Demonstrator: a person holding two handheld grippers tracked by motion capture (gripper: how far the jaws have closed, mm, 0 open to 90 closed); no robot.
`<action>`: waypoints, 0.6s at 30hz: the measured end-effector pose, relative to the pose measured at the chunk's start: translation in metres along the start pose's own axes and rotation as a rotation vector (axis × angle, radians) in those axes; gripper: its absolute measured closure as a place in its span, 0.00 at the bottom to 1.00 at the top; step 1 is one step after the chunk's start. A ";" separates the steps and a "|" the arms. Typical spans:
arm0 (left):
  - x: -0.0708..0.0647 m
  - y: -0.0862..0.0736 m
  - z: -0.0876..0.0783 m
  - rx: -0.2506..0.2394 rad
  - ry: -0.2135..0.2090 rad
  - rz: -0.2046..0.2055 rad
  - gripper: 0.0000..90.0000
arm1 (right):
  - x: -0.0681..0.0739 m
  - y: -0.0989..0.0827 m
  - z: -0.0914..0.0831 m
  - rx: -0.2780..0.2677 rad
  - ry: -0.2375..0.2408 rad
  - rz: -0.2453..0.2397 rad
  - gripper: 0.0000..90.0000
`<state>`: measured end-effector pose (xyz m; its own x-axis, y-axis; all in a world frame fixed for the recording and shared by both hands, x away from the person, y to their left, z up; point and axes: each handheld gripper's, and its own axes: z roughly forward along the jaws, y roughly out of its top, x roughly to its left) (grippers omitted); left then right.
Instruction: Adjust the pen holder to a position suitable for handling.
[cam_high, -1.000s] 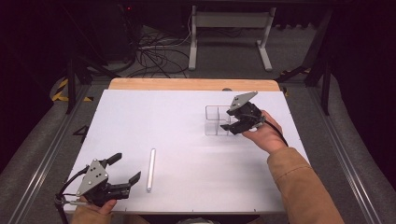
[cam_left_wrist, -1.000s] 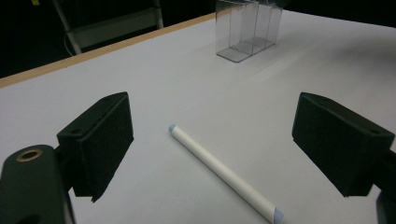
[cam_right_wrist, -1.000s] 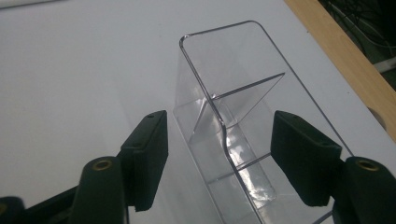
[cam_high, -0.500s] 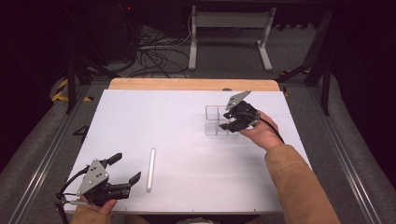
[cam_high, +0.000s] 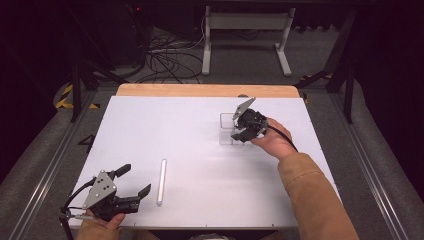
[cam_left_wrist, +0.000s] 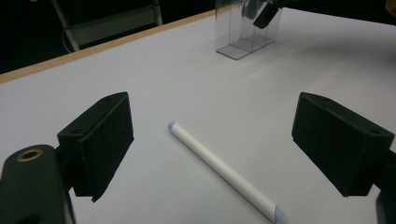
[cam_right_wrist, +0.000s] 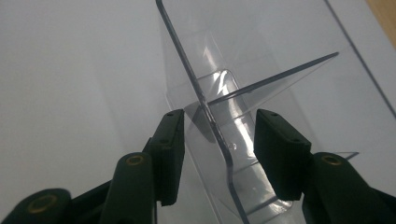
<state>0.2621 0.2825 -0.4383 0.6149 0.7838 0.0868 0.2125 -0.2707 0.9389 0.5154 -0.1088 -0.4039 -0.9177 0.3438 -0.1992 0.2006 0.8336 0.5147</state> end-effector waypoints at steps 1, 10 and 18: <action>0.000 0.000 0.000 0.000 0.000 -0.004 0.15 | 0.001 0.001 0.001 0.006 -0.008 -0.005 0.58; 0.000 0.000 0.001 -0.001 -0.002 -0.003 0.15 | 0.005 0.002 0.003 0.027 -0.011 -0.034 0.67; -0.001 0.000 0.001 0.001 -0.001 0.000 0.15 | 0.008 0.000 0.001 0.055 0.013 -0.080 0.83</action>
<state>0.2625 0.2815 -0.4389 0.6159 0.7831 0.0867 0.2132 -0.2716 0.9385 0.5085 -0.1056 -0.4060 -0.9358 0.2694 -0.2271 0.1442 0.8809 0.4508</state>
